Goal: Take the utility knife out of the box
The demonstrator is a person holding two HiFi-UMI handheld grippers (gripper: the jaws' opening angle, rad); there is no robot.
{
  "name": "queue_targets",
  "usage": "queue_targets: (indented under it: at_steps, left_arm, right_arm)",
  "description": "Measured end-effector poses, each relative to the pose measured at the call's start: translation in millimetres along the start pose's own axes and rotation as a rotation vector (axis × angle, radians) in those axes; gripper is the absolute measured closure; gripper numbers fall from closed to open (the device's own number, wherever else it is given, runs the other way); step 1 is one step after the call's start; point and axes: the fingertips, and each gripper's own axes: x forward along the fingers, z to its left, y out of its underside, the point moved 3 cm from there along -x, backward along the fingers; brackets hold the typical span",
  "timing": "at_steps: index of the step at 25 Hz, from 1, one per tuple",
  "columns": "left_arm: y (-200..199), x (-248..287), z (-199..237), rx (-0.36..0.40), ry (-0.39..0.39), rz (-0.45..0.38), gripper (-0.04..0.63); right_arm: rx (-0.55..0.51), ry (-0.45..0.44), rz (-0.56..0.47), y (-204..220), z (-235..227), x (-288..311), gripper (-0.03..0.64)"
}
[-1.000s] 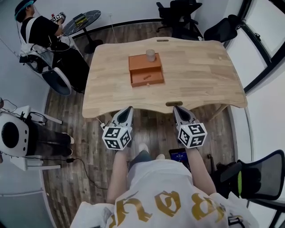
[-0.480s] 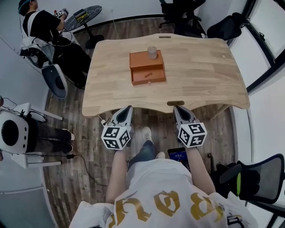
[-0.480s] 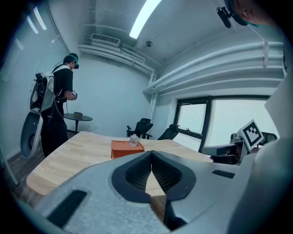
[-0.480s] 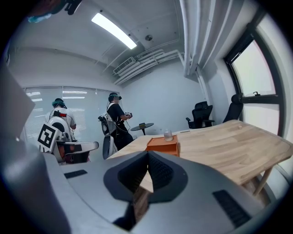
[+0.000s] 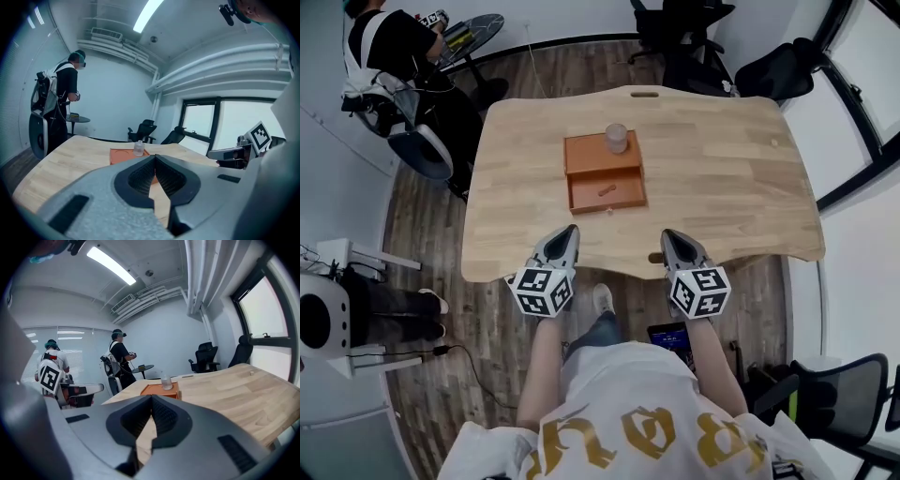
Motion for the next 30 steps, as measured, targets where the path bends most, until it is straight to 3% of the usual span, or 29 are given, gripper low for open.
queue_targets:
  at_steps: [16, 30]
  left_arm:
    - [-44, 145, 105, 0.001, 0.112, 0.068, 0.584]
    - [-65, 183, 109, 0.009, 0.212, 0.037, 0.584]
  right_arm:
    - [0.044, -0.018, 0.066, -38, -7, 172, 0.605]
    - [0.042, 0.045, 0.036, -58, -16, 193, 0.604]
